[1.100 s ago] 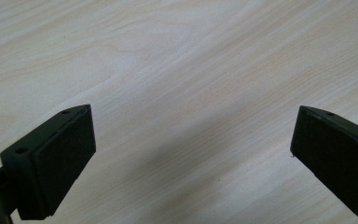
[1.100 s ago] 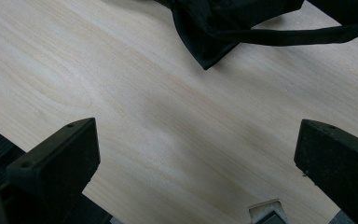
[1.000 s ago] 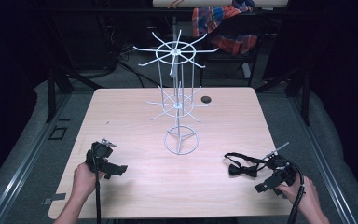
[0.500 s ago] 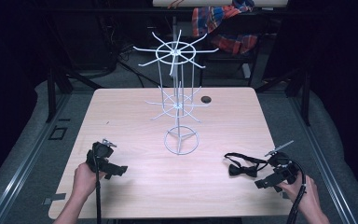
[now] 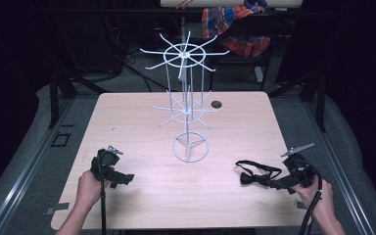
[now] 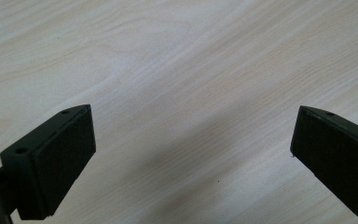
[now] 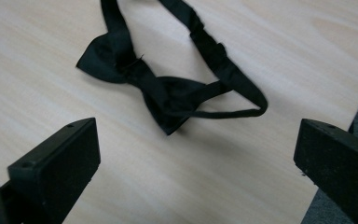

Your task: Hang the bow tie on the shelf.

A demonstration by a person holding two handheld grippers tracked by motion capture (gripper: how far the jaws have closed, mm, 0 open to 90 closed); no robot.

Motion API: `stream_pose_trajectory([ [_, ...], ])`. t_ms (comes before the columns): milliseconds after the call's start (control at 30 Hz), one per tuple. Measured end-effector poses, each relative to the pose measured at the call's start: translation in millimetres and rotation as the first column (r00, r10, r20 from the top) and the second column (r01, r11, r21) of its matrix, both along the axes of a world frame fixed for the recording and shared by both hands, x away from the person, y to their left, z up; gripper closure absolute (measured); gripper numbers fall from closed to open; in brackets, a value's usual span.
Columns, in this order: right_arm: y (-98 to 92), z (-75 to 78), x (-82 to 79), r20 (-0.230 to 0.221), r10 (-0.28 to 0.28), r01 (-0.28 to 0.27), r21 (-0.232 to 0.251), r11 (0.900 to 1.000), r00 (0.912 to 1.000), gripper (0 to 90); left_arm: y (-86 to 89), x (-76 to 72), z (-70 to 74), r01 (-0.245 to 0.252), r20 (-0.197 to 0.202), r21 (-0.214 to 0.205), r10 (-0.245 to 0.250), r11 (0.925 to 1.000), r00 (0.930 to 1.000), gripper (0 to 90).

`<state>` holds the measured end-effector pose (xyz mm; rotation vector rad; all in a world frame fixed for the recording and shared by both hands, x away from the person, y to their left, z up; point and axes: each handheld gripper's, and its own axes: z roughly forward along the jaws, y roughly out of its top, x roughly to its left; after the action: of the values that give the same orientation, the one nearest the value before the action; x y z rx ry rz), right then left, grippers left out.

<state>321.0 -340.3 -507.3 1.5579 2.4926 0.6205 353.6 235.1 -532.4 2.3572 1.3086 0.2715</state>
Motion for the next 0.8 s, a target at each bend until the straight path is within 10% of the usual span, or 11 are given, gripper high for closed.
stream_pose_trajectory([
  [167, -2.6, -1.4, 7.4, 0.016, -0.038, 0.038, -0.031, 0.9988, 0.9992, 17.1, 0.0, -0.4, 0.7, 0.007, 0.004, 0.001, -0.007, 1.0000, 1.0000, 0.0],
  [800, 3.0, -9.2, 29.8, 0.096, 0.021, -0.007, -0.139, 0.9902, 0.9952, 27.0, -0.9, -0.6, 0.0, 0.011, 0.001, -0.006, -0.011, 0.9999, 0.9999, 0.0],
])
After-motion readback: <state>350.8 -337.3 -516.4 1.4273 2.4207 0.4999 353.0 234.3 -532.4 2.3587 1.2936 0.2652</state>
